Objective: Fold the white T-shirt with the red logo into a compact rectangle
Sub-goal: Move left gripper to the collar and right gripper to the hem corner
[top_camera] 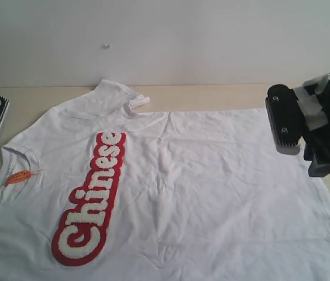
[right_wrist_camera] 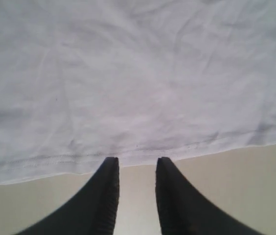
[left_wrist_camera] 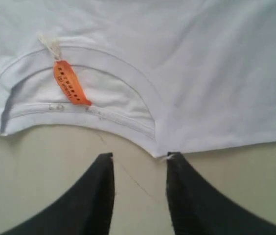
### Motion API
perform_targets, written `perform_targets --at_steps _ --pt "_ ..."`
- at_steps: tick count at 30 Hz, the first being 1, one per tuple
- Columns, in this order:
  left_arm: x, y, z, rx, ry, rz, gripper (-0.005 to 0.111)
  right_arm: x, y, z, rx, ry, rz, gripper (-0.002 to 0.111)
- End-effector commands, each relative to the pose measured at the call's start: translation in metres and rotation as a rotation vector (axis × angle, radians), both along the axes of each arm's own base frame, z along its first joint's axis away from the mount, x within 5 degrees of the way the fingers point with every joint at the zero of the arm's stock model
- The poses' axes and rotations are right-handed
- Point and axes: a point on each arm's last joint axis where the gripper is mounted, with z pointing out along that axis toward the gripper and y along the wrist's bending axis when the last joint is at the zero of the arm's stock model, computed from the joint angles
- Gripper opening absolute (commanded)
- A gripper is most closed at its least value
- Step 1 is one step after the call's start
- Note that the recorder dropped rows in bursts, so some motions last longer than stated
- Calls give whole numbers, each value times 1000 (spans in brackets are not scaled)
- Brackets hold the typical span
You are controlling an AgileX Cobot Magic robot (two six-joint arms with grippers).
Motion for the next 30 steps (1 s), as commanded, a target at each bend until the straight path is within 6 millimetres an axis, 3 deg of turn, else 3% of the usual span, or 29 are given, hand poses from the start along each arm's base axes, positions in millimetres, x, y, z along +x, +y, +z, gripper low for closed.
perform_targets --at_steps 1,5,6,10,13,17,20,22,25,30 --pt "3 -2 -14 -10 -120 -38 42 -5 -1 -9 -1 -97 20 44" --pt "4 -2 -25 -35 -214 -22 80 -9 -4 -16 -12 -167 30 58" --pt "4 -1 -28 -39 -209 -5 80 -10 -4 -17 -18 -170 36 58" --pt "7 1 -38 -35 -205 104 57 -9 -5 -23 0 -215 -37 57" --pt "9 3 -38 -29 -187 156 56 -3 -6 -16 16 -262 -127 56" --pt "28 -1 -16 -98 -186 387 57 12 -5 10 73 -362 -288 54" --pt "33 -1 2 -54 -84 437 55 15 -5 27 65 -294 -340 49" --pt "29 4 5 33 -30 358 51 13 -7 27 -16 -156 -310 47" --pt "22 12 1 172 42 82 50 14 -15 17 -148 -40 -286 47" --pt "29 7 -16 138 -127 -42 76 25 -4 4 -46 -123 -193 52"
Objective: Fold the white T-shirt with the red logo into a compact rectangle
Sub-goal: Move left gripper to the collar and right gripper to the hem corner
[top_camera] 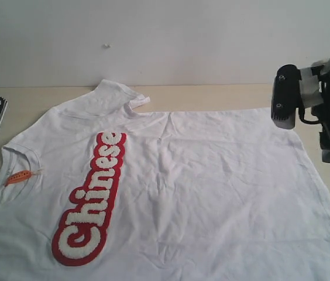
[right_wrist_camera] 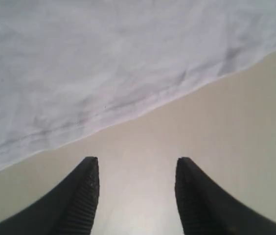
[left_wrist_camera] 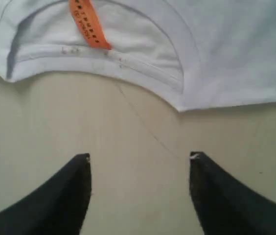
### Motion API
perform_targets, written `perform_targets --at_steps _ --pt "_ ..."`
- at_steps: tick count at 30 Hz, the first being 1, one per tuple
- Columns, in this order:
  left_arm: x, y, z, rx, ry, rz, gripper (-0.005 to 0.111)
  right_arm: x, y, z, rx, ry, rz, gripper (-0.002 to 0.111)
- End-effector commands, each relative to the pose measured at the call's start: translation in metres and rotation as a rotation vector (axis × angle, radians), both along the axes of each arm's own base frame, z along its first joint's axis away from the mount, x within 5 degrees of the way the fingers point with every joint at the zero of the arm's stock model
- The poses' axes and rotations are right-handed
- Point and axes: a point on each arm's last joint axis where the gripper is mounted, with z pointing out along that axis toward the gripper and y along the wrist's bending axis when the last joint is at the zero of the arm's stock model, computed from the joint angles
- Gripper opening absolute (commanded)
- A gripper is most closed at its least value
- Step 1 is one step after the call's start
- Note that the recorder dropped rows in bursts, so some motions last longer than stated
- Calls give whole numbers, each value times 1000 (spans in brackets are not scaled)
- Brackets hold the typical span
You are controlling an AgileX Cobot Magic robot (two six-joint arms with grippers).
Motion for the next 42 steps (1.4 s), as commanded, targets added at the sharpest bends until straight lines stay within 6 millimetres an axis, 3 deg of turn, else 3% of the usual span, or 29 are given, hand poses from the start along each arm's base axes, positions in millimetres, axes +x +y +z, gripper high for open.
perform_targets --at_steps 1,4,6,8,14,20,23,35,36,39,42 --pt "7 -5 -14 -30 -133 -110 79 9 7 -7 59 -72 94 54" --pt "5 -2 -23 11 -128 -136 71 9 5 -12 26 -74 127 54" --pt "7 -2 -28 1 -131 -87 58 10 6 -14 26 -72 130 54" --pt "10 -3 -33 -23 -144 -33 54 11 7 -15 41 -73 125 54" --pt "17 -8 -55 -64 -122 -21 64 12 9 -16 63 -85 120 54" --pt "29 -13 -67 -99 -187 -51 89 16 11 -14 79 -132 129 54" --pt "31 -14 -66 -112 -220 -60 105 16 11 -14 81 -132 128 54" --pt "30 -14 -64 -131 -218 -32 105 16 11 -15 80 -127 127 54" --pt "30 -14 -62 -132 -227 -34 105 16 11 -15 80 -129 127 54" --pt "21 -13 -41 -217 -244 204 105 16 11 -14 82 -135 129 54" --pt "21 -16 -16 -218 -155 184 105 16 12 -13 95 -137 123 54"
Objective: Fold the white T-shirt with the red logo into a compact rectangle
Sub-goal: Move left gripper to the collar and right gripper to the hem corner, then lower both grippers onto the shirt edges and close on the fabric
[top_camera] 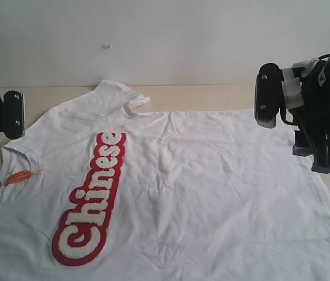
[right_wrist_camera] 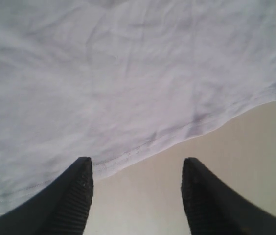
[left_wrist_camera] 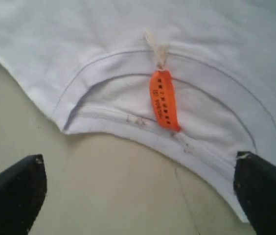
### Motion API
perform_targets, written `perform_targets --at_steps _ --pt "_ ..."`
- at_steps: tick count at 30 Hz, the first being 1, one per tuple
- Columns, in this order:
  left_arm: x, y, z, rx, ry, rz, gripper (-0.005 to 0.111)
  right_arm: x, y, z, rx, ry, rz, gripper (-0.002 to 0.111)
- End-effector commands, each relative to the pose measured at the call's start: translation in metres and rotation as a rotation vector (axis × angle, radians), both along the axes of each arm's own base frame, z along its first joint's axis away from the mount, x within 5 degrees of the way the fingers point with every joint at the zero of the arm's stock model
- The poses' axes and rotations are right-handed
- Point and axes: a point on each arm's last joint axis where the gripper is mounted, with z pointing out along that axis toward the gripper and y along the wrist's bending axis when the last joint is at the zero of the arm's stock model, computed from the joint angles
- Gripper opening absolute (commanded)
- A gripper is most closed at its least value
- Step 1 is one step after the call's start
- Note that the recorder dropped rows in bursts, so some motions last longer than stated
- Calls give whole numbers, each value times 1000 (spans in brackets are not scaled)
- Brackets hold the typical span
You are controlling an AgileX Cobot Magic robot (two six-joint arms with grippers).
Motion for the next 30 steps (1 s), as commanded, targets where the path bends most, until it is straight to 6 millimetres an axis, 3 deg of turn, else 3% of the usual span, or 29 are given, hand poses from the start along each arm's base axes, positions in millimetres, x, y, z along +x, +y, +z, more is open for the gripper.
perform_targets --at_steps 1,3,7,14,23,30 --pt "5 -4 28 -53 145 35 105 0 2 0 23 -3 6 54" --pt "17 -7 36 -47 256 4 105 -1 3 0 32 4 11 54" --pt "19 -2 12 37 322 -225 105 -1 3 0 21 5 33 54" --pt "25 17 -26 44 260 -230 105 0 3 -1 29 6 35 54" --pt "33 18 -53 22 253 -208 105 5 10 -10 84 11 49 54" --pt "37 21 -60 30 234 -217 105 6 9 -13 71 23 70 54"
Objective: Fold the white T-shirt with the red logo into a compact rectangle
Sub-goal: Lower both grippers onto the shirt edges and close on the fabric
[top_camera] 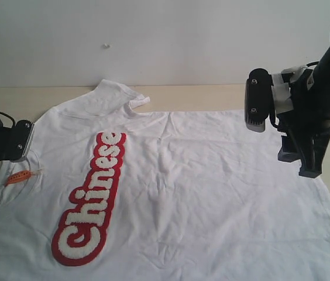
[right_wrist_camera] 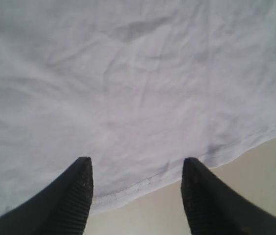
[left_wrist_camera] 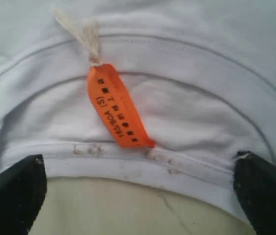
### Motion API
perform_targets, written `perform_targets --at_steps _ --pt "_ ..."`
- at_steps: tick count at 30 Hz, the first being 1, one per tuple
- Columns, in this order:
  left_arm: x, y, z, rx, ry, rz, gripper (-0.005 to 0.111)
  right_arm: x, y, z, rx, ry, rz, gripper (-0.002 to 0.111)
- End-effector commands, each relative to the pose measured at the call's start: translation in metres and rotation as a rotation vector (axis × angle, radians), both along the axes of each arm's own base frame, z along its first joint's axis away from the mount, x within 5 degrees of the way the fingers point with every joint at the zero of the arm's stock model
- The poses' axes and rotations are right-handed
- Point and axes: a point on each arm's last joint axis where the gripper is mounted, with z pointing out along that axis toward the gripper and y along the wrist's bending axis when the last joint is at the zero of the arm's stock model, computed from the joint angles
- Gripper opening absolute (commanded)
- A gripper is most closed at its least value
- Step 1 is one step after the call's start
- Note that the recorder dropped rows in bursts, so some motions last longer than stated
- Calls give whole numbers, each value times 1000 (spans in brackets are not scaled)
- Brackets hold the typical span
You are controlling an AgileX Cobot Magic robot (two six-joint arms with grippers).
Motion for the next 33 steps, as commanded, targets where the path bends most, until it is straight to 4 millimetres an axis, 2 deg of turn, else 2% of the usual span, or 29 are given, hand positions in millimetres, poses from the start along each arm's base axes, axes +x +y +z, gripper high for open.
perform_targets --at_steps 1,5,12,18,24,29,33 --pt "1 3 -6 0 4 -1 105 1 1 -2 1 0 22 54" --pt "0 4 -18 10 44 -7 105 0 1 -3 3 10 24 54" --pt "4 4 -15 19 103 0 105 -1 3 -3 12 18 46 54" --pt "9 5 -29 22 167 7 105 -1 3 -3 10 19 56 54" --pt "15 4 -24 17 167 14 105 -1 3 -3 20 21 55 54" --pt "11 5 -44 32 246 7 105 -1 3 -3 19 21 61 54" --pt "16 5 -42 34 238 4 105 -1 4 -4 18 23 62 54"
